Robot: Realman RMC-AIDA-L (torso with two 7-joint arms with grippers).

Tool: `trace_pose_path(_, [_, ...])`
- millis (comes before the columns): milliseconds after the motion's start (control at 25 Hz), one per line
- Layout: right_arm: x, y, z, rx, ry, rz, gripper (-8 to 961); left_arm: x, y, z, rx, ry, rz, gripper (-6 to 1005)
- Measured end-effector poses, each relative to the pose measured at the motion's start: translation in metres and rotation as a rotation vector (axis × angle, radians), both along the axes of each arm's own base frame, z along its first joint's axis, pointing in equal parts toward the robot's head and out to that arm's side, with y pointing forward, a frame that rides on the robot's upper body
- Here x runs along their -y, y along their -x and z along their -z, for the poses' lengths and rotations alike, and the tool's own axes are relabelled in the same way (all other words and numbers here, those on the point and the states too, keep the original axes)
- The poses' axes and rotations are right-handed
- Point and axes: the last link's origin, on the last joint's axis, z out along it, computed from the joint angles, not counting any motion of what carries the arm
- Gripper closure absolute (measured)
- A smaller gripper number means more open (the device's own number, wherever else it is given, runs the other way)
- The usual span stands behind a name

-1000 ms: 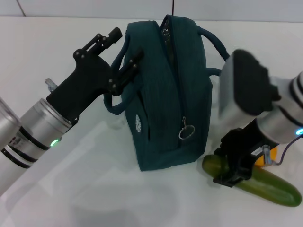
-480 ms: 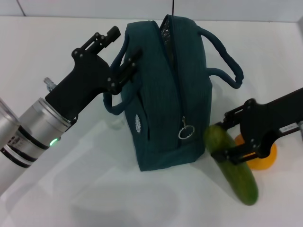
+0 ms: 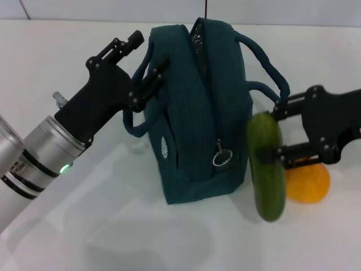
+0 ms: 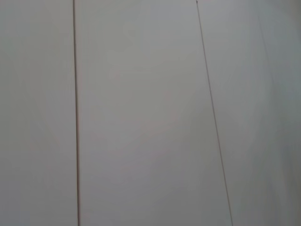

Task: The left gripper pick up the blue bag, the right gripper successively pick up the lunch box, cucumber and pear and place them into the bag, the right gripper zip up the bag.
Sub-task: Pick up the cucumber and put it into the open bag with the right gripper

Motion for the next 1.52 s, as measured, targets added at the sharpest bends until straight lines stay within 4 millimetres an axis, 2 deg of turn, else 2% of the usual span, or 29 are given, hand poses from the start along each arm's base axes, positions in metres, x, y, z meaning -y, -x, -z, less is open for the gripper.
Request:
trace_pose_path(160, [0.001, 0.005, -0.013, -0.116, -0.048, -0.05, 341, 0.0, 0.0, 0.0, 0.0, 0.0, -0.002, 387])
trace_pose_path(200, [0.001, 0.008, -0.021, -0.213, -0.082, -0.083, 339, 0.0, 0.001, 0.0, 0.0, 0.0, -0.002, 387])
trace_pose_path(240, [0.001, 0.008, -0.021, -0.213, -0.082, -0.083, 337, 0.0, 0.001, 0.0, 0.0, 0.0, -0.002, 387])
trace_pose_path(360, [0.0, 0.011, -0.035, -0.378, -0.138, -0.111, 331, 0.001, 0.001, -0.001, 0.001, -0.002, 0.001, 387])
trace_pose_path(480, [-0.006, 0.01, -0.046, -0.513, -0.194, -0.096, 325, 0.001, 0.001, -0.001, 0.001, -0.002, 0.001, 387])
trace_pose_path(600, [-0.022, 0.008, -0.051, -0.592, -0.262, -0.037, 319, 0.001, 0.0, -0.001, 0.002, -0.003, 0.005, 387])
trace_pose_path(840, [-0.051, 0.008, -0.036, -0.635, -0.297, 0.054, 307, 0.004, -0.002, -0.002, 0.013, -0.002, 0.03, 387])
trace_pose_path(1000, [-0.064, 0.01, -0.023, -0.624, -0.29, 0.092, 299, 0.007, -0.004, -0.003, 0.028, -0.004, 0.048, 387])
trace_pose_path(1520, [-0.071, -0.002, 0.013, -0.497, -0.234, 0.147, 273, 0.008, -0.003, -0.004, 0.028, -0.008, 0.048, 387])
